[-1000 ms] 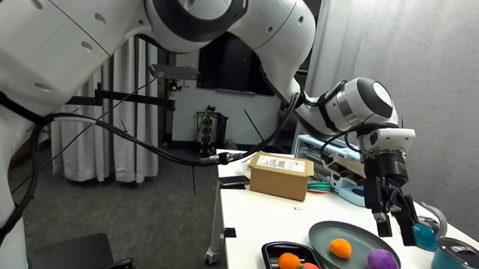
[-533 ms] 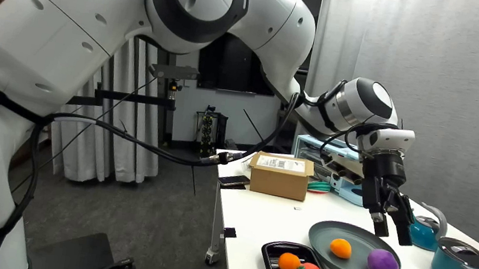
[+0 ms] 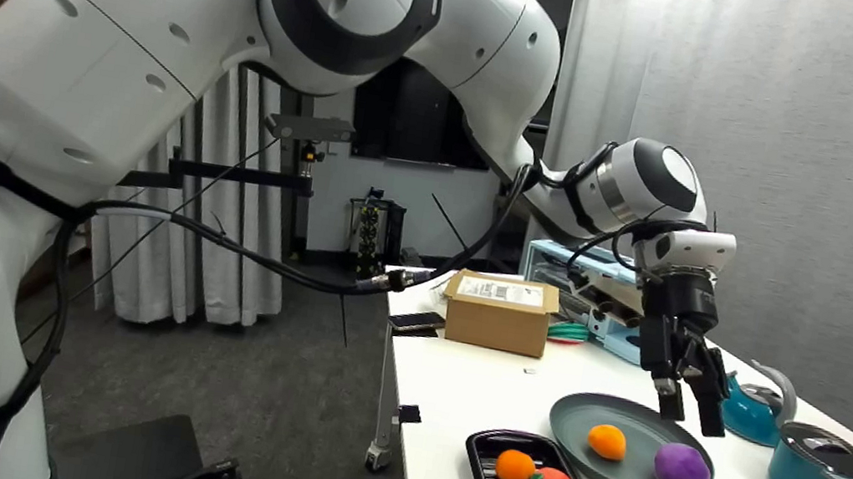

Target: Take the pear plush toy from the plate and place it in the box

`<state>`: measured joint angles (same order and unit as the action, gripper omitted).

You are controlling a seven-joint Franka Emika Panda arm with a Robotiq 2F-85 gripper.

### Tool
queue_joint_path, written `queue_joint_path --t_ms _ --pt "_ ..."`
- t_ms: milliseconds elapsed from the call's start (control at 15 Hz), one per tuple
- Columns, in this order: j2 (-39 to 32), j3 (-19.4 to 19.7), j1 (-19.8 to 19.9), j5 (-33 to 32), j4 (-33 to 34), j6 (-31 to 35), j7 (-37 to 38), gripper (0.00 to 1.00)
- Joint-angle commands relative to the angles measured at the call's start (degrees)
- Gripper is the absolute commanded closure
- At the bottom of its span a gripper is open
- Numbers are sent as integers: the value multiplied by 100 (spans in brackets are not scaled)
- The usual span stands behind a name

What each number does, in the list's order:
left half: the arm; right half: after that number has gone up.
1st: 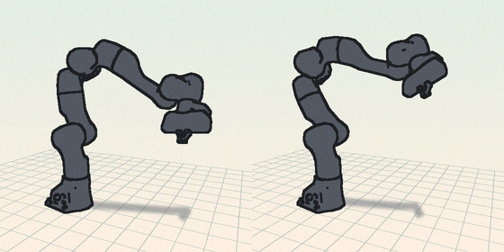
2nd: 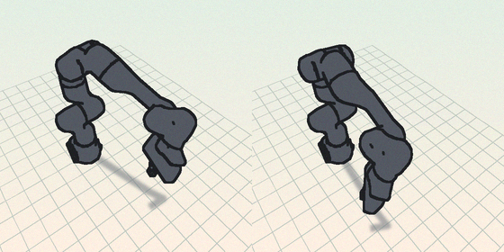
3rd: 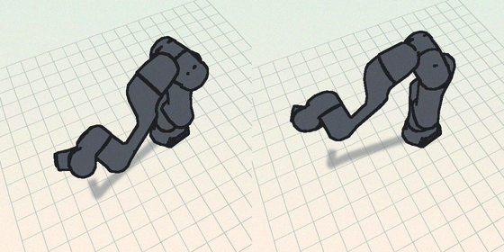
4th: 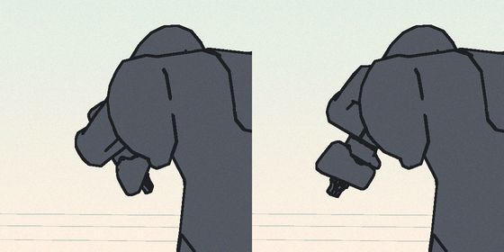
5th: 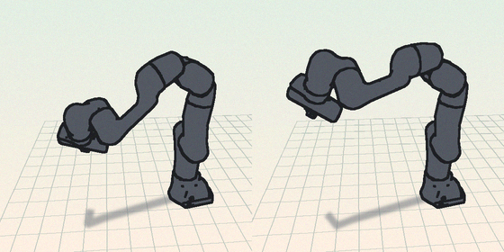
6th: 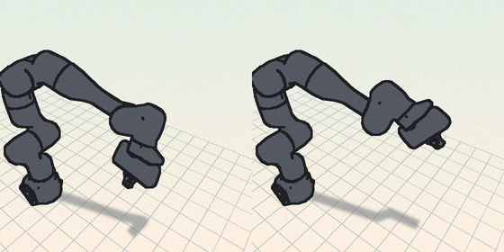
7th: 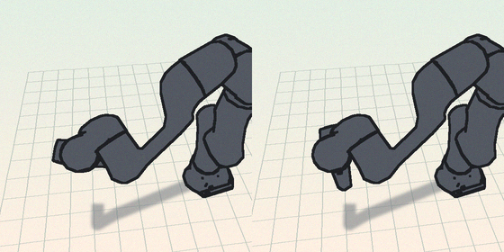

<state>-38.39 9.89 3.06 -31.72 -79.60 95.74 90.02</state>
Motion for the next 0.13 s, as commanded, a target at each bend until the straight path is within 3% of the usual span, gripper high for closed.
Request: queue_joint_path --t_ms 0,67 --pt "-16 147 -104 83 9 19 -48 0" --pt "-16 147 -104 83 9 19 -48 0"
